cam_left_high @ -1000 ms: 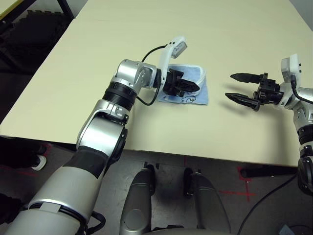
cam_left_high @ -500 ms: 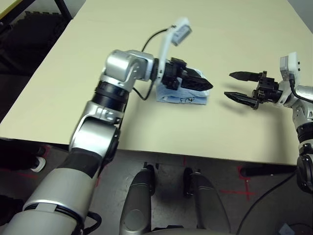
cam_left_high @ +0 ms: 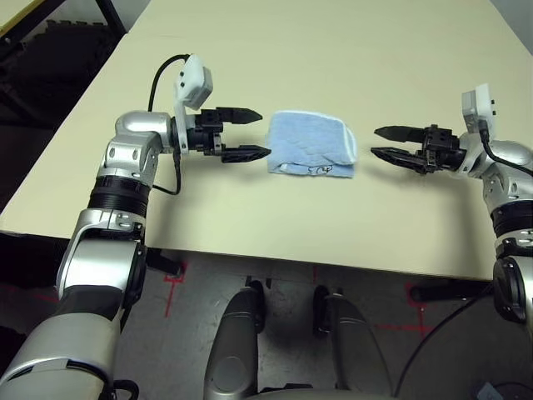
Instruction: Fold the towel and set it aside.
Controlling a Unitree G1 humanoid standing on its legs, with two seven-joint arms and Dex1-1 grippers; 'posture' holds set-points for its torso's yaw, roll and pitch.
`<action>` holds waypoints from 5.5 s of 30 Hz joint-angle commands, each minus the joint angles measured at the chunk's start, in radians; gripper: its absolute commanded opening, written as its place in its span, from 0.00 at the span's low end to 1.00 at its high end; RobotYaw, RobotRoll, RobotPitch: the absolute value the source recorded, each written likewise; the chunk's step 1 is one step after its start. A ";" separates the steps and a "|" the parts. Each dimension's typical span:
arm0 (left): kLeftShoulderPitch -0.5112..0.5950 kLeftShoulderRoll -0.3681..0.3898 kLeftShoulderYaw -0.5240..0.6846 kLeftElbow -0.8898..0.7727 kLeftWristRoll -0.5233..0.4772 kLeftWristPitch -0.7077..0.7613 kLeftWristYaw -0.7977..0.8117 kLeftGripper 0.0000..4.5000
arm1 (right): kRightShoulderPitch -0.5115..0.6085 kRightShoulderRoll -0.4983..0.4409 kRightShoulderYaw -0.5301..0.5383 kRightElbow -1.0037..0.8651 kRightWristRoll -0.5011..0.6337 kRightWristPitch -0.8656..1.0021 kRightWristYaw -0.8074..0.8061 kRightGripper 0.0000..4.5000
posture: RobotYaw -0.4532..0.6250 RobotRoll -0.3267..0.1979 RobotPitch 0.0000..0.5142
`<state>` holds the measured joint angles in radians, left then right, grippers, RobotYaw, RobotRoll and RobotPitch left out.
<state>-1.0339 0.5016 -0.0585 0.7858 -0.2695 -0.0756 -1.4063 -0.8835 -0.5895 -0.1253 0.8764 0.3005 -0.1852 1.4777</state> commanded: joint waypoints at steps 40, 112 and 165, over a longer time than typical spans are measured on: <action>-0.115 -0.199 -0.068 0.440 0.287 -0.062 0.138 0.00 | 0.023 0.213 0.075 0.179 -0.122 -0.021 -0.196 0.00 | 0.49 0.62 0.40; -0.040 -0.147 0.144 0.149 0.057 0.009 0.068 0.00 | 0.004 0.018 -0.084 -0.067 0.086 0.212 -0.218 0.00 | 0.49 0.62 0.42; 0.138 -0.026 0.061 -0.117 0.009 0.004 -0.102 1.00 | -0.227 0.223 -0.051 0.121 0.105 1.181 -0.579 0.72 | 0.53 0.62 0.44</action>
<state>-0.8991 0.4718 0.0173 0.6802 -0.2550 -0.0708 -1.5000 -1.1232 -0.3691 -0.1763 0.9719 0.4152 0.9858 0.9099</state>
